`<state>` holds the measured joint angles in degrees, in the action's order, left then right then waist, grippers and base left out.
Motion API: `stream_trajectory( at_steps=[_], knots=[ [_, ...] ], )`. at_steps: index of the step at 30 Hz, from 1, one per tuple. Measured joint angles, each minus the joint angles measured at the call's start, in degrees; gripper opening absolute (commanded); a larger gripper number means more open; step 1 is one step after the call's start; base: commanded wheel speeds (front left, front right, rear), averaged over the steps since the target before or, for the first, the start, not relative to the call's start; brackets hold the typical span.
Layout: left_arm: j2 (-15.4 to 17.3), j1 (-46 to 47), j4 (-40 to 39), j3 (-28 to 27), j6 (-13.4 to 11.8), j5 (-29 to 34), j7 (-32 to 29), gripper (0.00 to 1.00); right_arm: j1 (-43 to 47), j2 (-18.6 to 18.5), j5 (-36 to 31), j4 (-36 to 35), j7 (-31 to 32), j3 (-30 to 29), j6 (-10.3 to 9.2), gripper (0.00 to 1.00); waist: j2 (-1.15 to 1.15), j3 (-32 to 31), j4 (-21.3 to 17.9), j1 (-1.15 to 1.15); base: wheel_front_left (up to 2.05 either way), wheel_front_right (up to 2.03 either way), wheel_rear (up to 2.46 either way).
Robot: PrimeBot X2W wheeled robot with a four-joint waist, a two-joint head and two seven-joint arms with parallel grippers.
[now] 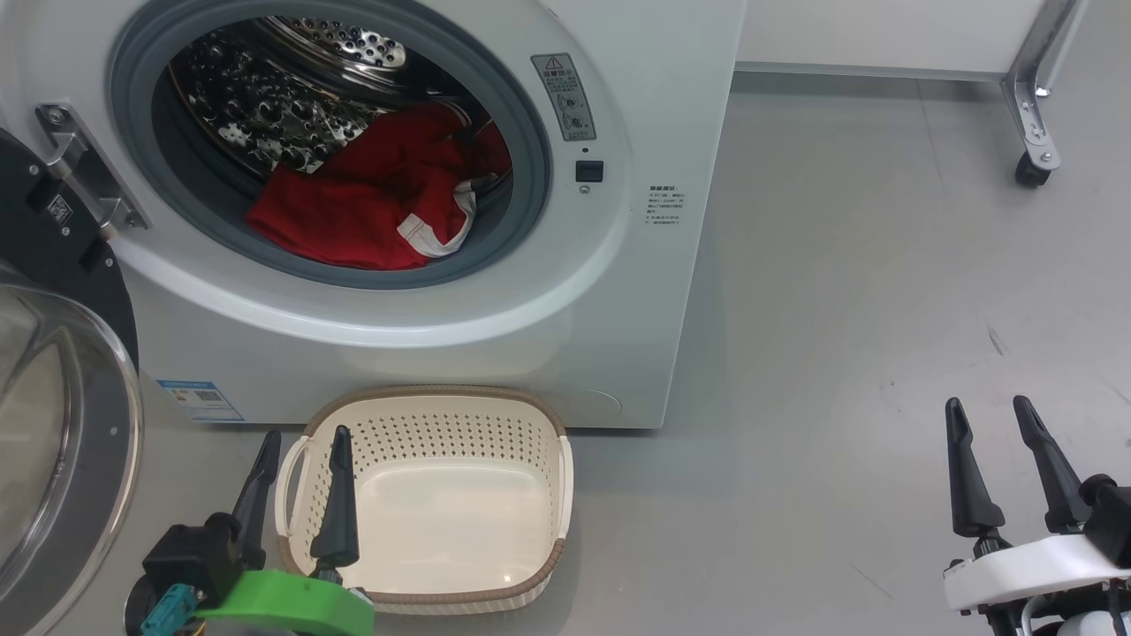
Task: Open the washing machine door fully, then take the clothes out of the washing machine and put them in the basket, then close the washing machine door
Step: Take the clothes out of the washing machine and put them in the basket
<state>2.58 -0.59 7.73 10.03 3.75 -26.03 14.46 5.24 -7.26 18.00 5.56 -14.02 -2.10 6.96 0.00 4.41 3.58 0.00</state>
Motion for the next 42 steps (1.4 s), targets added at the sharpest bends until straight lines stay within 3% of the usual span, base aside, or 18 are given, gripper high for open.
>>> stream_trajectory(
  at_steps=[15,27,42],
  knots=[
    [0.0,0.0,-0.5,-0.4,-0.5,0.0,0.0,1.00,-0.1,0.0,-0.1,-0.4,0.0,0.3,0.01,1.00,0.00,0.8,-0.4,0.00,0.00,0.00,0.00],
    [0.1,0.9,-1.4,-1.0,-1.7,3.0,0.0,1.00,-0.1,0.0,-0.5,-1.3,-0.4,1.9,0.02,1.00,0.00,5.3,-3.2,0.00,0.00,0.00,0.00],
    [5.7,15.9,0.0,-3.9,-3.5,5.8,-6.5,1.00,-4.5,0.5,0.1,-2.2,-0.4,3.7,0.03,1.00,0.00,14.9,-10.2,0.00,0.00,0.00,0.00]
  ],
)
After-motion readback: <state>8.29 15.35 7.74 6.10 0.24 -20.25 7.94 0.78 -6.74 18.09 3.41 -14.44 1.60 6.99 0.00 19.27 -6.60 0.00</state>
